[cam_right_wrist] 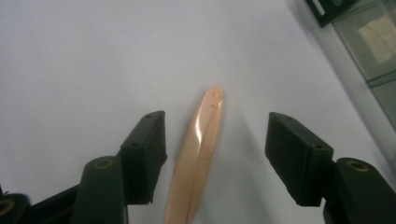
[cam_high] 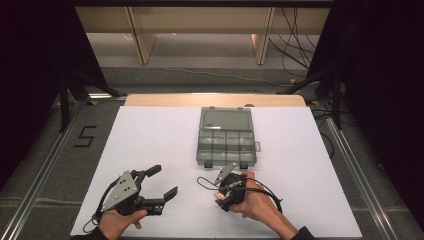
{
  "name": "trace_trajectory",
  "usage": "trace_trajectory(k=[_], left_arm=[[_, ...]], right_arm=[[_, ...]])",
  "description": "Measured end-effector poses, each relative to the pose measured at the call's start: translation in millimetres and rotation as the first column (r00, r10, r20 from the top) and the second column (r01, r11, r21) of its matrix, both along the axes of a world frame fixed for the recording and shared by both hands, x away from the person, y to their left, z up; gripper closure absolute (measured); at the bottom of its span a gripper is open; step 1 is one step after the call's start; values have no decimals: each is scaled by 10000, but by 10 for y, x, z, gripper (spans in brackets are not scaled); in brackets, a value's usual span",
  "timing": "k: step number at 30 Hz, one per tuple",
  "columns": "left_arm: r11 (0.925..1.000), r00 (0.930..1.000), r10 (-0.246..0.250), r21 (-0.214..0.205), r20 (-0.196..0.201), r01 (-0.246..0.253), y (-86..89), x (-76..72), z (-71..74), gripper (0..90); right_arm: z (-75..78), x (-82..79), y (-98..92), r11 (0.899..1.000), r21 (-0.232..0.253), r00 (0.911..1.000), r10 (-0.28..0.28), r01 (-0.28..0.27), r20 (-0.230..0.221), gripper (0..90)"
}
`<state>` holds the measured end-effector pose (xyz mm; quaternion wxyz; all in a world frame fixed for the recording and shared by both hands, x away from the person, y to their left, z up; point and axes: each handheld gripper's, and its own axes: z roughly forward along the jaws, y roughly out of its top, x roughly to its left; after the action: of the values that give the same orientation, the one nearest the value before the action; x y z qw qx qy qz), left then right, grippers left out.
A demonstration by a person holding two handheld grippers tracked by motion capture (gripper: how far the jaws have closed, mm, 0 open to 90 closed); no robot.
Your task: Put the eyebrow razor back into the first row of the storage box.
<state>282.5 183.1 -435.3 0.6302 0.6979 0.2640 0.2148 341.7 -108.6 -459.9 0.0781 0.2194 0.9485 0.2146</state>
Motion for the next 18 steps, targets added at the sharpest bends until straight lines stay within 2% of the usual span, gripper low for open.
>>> trace_trajectory(k=[5,12,18], left_arm=[[10000,10000,2,-31,-4,-2,-1,0,0,164],[10000,10000,55,18,-27,-55,4,0,3,164],[10000,10000,67,48,-50,-66,6,-3,5,164]], right_arm=[[-11,5,31,9992,-387,9996,76,-86,-270,460],[-2,41,50,9978,-654,9985,54,-90,-544,548],[-3,63,78,9956,-889,9958,231,-309,-884,612]])
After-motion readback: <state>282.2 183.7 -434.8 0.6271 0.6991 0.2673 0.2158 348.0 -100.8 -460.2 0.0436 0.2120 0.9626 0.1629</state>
